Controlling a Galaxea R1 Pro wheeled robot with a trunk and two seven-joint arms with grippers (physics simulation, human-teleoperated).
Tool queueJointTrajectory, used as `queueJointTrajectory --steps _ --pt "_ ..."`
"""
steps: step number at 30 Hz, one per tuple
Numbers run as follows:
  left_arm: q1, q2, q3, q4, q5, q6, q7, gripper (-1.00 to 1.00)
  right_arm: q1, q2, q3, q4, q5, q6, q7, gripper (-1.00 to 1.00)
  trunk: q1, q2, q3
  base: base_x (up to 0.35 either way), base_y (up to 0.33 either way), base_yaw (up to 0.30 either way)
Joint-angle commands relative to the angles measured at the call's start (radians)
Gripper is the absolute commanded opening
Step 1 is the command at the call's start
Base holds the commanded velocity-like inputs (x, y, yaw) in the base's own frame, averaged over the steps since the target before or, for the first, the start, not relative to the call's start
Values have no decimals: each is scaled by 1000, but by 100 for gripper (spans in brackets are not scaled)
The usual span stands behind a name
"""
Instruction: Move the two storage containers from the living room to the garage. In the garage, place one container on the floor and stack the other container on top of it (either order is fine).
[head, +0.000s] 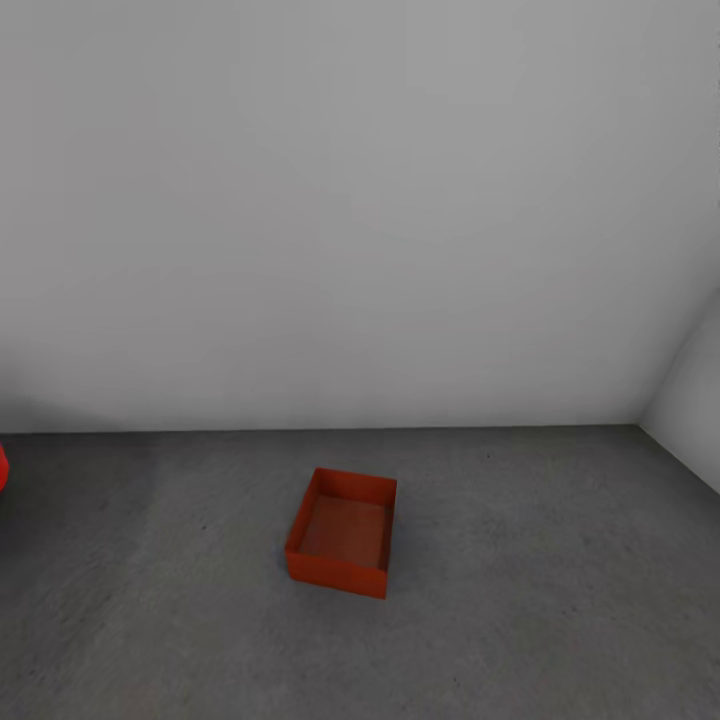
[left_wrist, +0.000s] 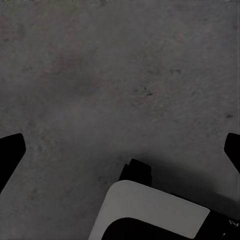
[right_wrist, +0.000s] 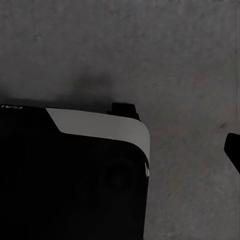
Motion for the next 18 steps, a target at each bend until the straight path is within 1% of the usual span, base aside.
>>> queueJointTrajectory --steps 1,8,9,11,12,13,14,17,18 --pt "0 0 -9 0 7 -2 2 100 -1 0 9 3 -10 -6 -2 100 0 -1 1 0 0 0" --pt "5 -3 -8 2 9 9 -8 100 -1 0 9 3 -11 -5 -2 100 0 -1 12 0 0 0" --pt "11 -4 -8 3 10 10 -11 100 -1 0 8 3 -11 -5 -1 100 0 -1 14 0 0 0" --pt "46 -4 -8 3 10 11 -26 100 -1 0 8 3 -11 -5 -1 100 0 -1 17 0 0 0" --pt "71 -4 -8 3 10 12 -43 100 -1 0 8 3 -12 -6 -1 100 0 -1 18 0 0 0" --pt "82 -4 -8 3 10 11 -54 100 -1 0 8 3 -12 -6 -1 100 0 -1 20 0 0 0" --pt "98 -4 -8 3 10 10 -79 100 -1 0 8 3 -12 -6 -1 100 0 -1 22 0 0 0" --pt "117 -5 -8 3 12 11 -129 100 -1 0 7 3 -13 -7 -2 100 0 -1 27 0 0 0" --pt "120 -5 -8 3 12 12 -134 100 -1 0 7 3 -13 -7 -2 100 0 -1 28 0 0 0"
